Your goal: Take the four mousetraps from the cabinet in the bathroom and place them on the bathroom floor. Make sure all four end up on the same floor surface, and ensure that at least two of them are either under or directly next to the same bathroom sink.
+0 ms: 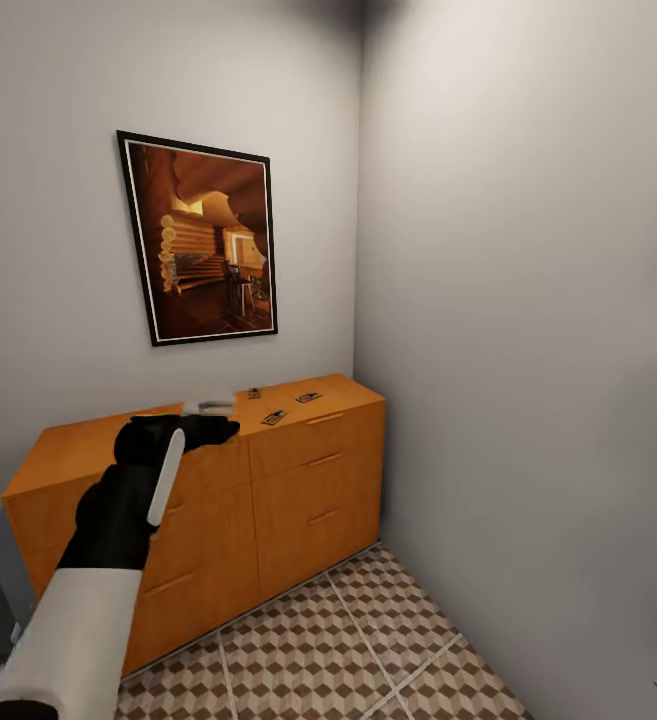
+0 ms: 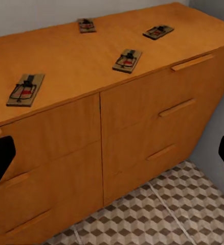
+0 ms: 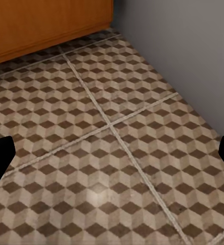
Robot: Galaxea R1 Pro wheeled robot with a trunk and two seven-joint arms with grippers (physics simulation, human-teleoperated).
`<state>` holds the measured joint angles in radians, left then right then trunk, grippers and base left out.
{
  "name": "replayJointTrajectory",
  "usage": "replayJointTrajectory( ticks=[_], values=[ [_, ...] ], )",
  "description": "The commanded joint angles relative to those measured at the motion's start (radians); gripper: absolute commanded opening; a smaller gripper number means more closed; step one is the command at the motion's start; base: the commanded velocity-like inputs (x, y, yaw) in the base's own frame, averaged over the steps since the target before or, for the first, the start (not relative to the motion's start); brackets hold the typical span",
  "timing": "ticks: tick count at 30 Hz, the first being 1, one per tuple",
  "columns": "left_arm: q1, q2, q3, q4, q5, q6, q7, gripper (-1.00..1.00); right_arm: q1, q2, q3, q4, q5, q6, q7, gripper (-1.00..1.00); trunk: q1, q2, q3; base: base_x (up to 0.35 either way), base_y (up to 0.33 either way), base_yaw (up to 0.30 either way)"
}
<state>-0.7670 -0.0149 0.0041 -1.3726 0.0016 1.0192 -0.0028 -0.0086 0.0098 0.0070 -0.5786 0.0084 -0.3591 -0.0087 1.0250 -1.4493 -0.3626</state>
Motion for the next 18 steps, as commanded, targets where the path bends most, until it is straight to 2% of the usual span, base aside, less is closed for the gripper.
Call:
replayJointTrajectory(
  ticks=[1, 2, 3, 4, 5, 7, 9, 11, 15, 17, 18],
  values=[
    [-0.032, -0.001, 0.001, 0.025, -0.001, 0.004, 0.0, 1.0, -0.001, 0.0, 0.001, 0.001, 0.001, -0.003, -0.001, 1.0, 0.0, -0.001, -0.001, 0.0, 0.0, 0.0],
    [-0.088, -0.003, 0.001, 0.077, -0.002, 0.004, 0.0, 1.0, -0.001, 0.0, 0.001, 0.001, 0.001, -0.003, -0.001, 1.0, 0.0, -0.001, -0.001, 0.0, 0.0, 0.0],
    [-0.117, -0.003, 0.001, 0.104, -0.002, 0.004, 0.0, 1.0, -0.001, 0.0, 0.001, 0.002, 0.001, -0.003, -0.001, 1.0, 0.0, -0.001, -0.001, 0.0, 0.0, 0.0],
    [-0.179, -0.003, 0.001, 0.157, -0.003, 0.004, 0.0, 1.0, -0.001, 0.0, 0.001, 0.004, 0.001, -0.003, -0.001, 1.0, 0.0, -0.001, -0.001, 0.0, 0.0, 0.0],
    [-0.209, -0.003, 0.001, 0.182, -0.003, 0.004, 0.0, 1.0, -0.001, 0.0, 0.001, 0.005, 0.001, -0.003, -0.001, 1.0, 0.0, -0.001, -0.001, 0.0, 0.0, 0.0],
    [-0.318, -0.003, 0.001, 0.264, -0.003, 0.005, 0.0, 1.0, -0.001, 0.001, 0.001, 0.014, 0.001, -0.003, -0.001, 1.0, 0.0, -0.001, -0.001, 0.0, 0.0, 0.0],
    [-0.385, -0.004, 0.0, 0.314, -0.001, 0.008, -0.005, 1.0, -0.001, 0.002, 0.001, 0.019, 0.001, -0.003, -0.001, 1.0, 0.0, -0.001, -0.001, 0.0, 0.0, 0.0],
    [-0.401, -0.003, 0.0, 0.33, 0.0, 0.01, -0.029, 1.0, -0.001, 0.002, 0.001, 0.02, 0.001, -0.004, -0.001, 1.0, 0.0, -0.001, -0.001, 0.0, 0.0, 0.0],
    [-0.412, 0.021, -0.004, 0.351, 0.0, 0.011, -0.16, 1.0, -0.001, 0.002, 0.001, 0.022, 0.001, -0.003, 0.0, 1.0, 0.0, -0.001, -0.001, 0.0, 0.0, 0.0],
    [-0.415, 0.071, -0.015, 0.377, -0.002, 0.011, -0.336, 1.0, -0.001, 0.002, 0.001, 0.023, 0.001, -0.003, 0.0, 1.0, 0.0, -0.001, -0.001, 0.0, 0.0, 0.0],
    [-0.415, 0.085, -0.02, 0.381, -0.002, 0.011, -0.38, 1.0, -0.001, 0.002, 0.001, 0.023, 0.001, -0.003, 0.0, 1.0, 0.0, -0.001, -0.001, 0.0, 0.0, 0.0]
  ],
)
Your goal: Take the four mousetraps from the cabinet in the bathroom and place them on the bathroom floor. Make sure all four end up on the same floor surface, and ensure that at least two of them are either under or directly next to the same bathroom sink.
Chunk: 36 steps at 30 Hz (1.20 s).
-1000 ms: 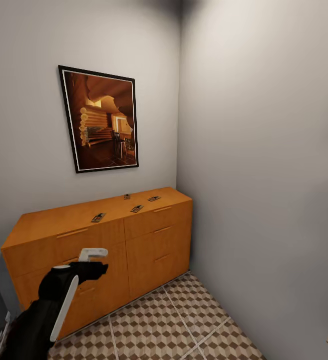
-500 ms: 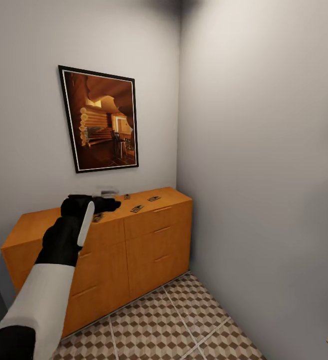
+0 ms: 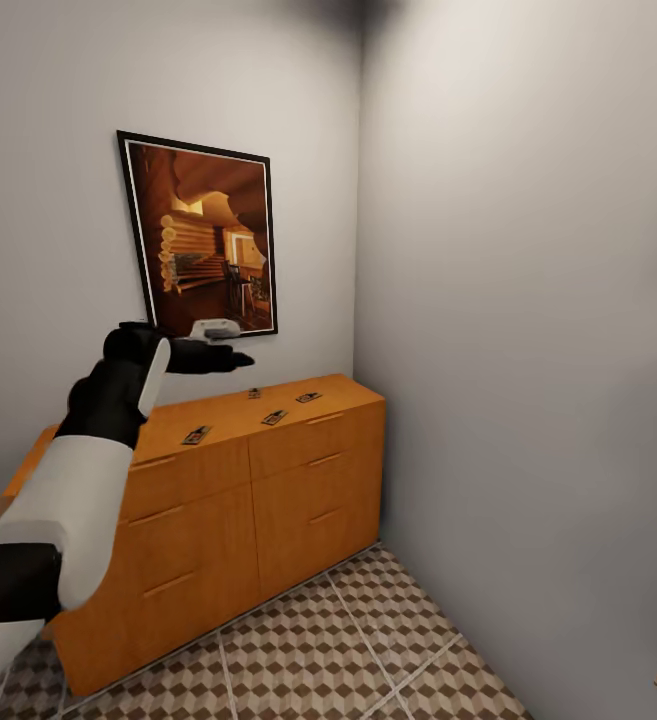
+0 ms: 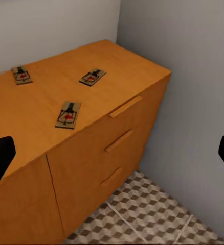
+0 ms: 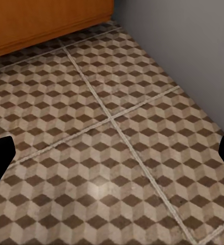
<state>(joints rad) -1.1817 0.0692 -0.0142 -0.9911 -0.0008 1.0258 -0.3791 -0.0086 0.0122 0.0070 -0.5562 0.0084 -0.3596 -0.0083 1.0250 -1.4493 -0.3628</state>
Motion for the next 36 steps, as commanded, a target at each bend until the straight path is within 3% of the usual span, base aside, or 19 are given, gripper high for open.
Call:
replayJointTrajectory(
  ticks=[1, 2, 3, 7, 8, 11, 13, 21, 36],
  values=[
    [-0.001, 0.016, -0.009, 0.003, 0.0, 0.004, -0.046, 1.0, -0.001, 0.0, 0.001, 0.001, 0.001, -0.003, -0.001, 1.0, 0.0, -0.001, -0.001, 0.0, 0.0, 0.0],
    [-0.001, 0.03, -0.018, 0.006, 0.0, 0.004, -0.088, 1.0, -0.001, 0.0, 0.001, 0.001, 0.001, -0.003, -0.001, 1.0, 0.0, -0.001, -0.001, 0.0, 0.0, 0.0],
    [-0.002, 0.072, -0.068, 0.011, -0.001, 0.003, -0.198, 1.0, -0.001, 0.0, 0.001, 0.001, 0.001, -0.003, -0.001, 1.0, 0.0, -0.001, -0.001, 0.0, 0.0, 0.0],
    [-0.002, 0.139, -0.171, 0.012, -0.003, 0.0, -0.328, 1.0, -0.001, 0.0, 0.001, 0.001, 0.001, -0.003, -0.001, 1.0, 0.0, -0.001, -0.001, 0.0, 0.0, 0.0],
    [-0.002, 0.174, -0.221, 0.013, -0.004, -0.002, -0.389, 1.0, -0.001, 0.0, 0.001, 0.001, 0.001, -0.003, -0.001, 1.0, 0.0, -0.001, -0.001, 0.0, 0.0, 0.0],
    [-0.002, 0.232, -0.287, 0.014, -0.005, -0.01, -0.493, 1.0, -0.001, 0.0, 0.001, 0.001, 0.001, -0.002, -0.001, 1.0, 0.0, -0.001, -0.001, 0.0, 0.0, 0.0],
    [-0.003, 0.262, -0.311, 0.013, -0.007, -0.016, -0.54, 1.0, -0.001, 0.0, 0.001, 0.001, 0.001, -0.002, -0.001, 1.0, 0.0, -0.001, -0.001, 0.0, 0.0, 0.0],
    [-0.003, 0.333, -0.333, -0.004, -0.021, -0.023, -0.587, 1.0, -0.001, 0.0, 0.001, 0.002, 0.001, -0.002, -0.001, 1.0, 0.0, -0.001, -0.001, 0.0, 0.0, 0.0],
    [-0.003, 0.373, -0.337, -0.094, -0.046, -0.023, -0.592, 1.0, -0.001, 0.0, 0.001, 0.001, 0.001, -0.003, -0.001, 1.0, 0.0, -0.001, -0.001, 0.0, 0.0, 0.0]
  ],
)
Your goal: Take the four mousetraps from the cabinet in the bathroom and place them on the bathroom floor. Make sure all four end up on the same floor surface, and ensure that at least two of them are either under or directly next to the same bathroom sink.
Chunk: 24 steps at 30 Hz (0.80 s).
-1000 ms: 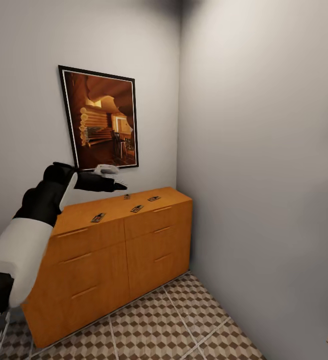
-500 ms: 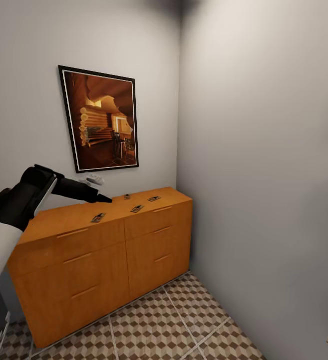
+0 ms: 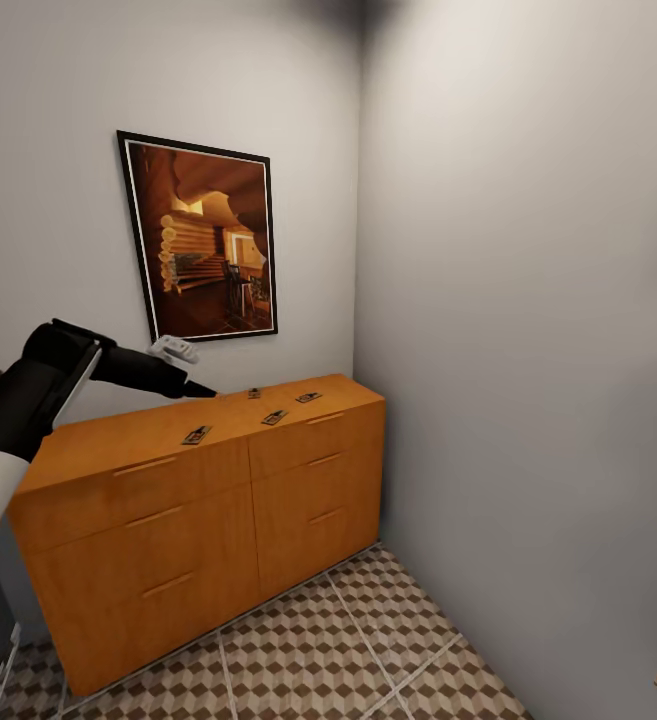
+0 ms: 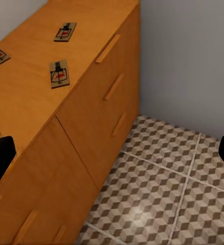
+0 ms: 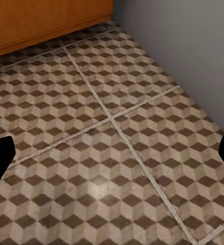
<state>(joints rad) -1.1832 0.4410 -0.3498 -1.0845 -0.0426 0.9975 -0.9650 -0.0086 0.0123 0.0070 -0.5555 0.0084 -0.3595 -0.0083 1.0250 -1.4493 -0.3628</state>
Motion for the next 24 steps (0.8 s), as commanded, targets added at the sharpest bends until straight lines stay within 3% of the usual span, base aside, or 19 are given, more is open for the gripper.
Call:
replayJointTrajectory(
  ticks=[1, 15, 24],
  values=[
    [-0.001, 0.005, -0.001, -0.002, -0.004, 0.006, -0.006, 1.0, -0.001, 0.0, 0.001, 0.0, 0.001, -0.003, -0.001, 1.0, 0.0, -0.001, -0.001, 0.0, 0.0, 0.0],
    [-0.001, 0.055, -0.001, -0.045, -0.004, 0.007, -0.007, 1.0, -0.001, 0.0, 0.001, 0.0, 0.001, -0.004, -0.001, 1.0, 0.0, -0.001, -0.001, 0.0, 0.0, 0.0],
    [-0.002, 0.061, -0.001, -0.043, -0.004, 0.006, -0.006, 1.0, -0.001, 0.0, 0.001, 0.001, 0.001, -0.004, -0.001, 1.0, 0.0, -0.001, -0.001, 0.0, 0.0, 0.0]
  ],
)
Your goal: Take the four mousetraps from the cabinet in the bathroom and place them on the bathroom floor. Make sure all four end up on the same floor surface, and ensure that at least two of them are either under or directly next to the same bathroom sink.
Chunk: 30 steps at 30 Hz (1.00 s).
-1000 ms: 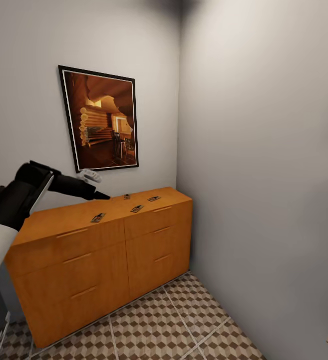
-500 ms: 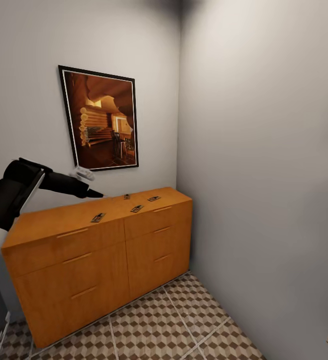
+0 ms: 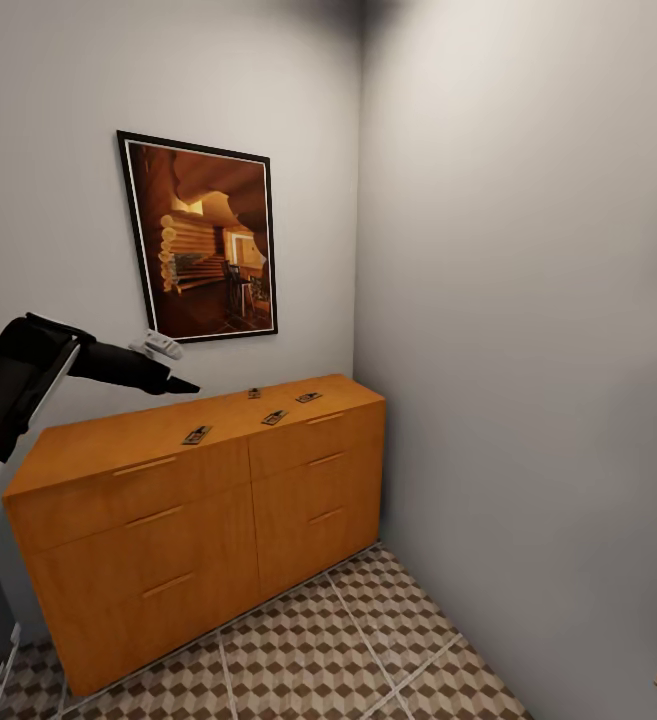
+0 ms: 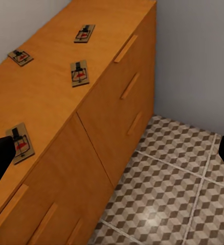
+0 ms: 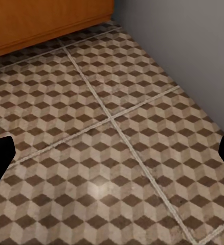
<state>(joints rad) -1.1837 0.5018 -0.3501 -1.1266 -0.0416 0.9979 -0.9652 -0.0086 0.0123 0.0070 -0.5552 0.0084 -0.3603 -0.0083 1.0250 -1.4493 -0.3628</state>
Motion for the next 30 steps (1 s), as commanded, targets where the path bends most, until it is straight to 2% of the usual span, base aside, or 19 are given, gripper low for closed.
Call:
replayJointTrajectory(
  ticks=[1, 23, 25, 30],
  values=[
    [-0.001, 0.001, -0.001, 0.0, -0.004, 0.006, -0.006, 1.0, -0.001, 0.0, 0.001, 0.001, 0.001, -0.003, -0.001, 1.0, 0.0, -0.001, -0.001, 0.0, 0.0, 0.0],
    [-0.002, 0.001, -0.003, -0.005, -0.004, 0.007, -0.006, 1.0, -0.001, 0.0, 0.002, 0.01, -0.001, 0.0, -0.001, 1.0, 0.0, -0.001, -0.001, 0.0, 0.0, 0.0],
    [-0.002, 0.001, -0.003, -0.004, -0.004, 0.007, -0.006, 1.0, -0.001, 0.0, 0.002, 0.031, -0.001, 0.002, -0.001, 1.0, 0.0, -0.001, -0.001, 0.0, 0.0, 0.0],
    [-0.002, 0.001, -0.003, -0.004, -0.004, 0.007, -0.006, 1.0, -0.001, 0.0, 0.001, 0.159, -0.002, 0.0, 0.002, 1.0, 0.0, -0.001, -0.001, 0.0, 0.0, 0.0]
  ],
)
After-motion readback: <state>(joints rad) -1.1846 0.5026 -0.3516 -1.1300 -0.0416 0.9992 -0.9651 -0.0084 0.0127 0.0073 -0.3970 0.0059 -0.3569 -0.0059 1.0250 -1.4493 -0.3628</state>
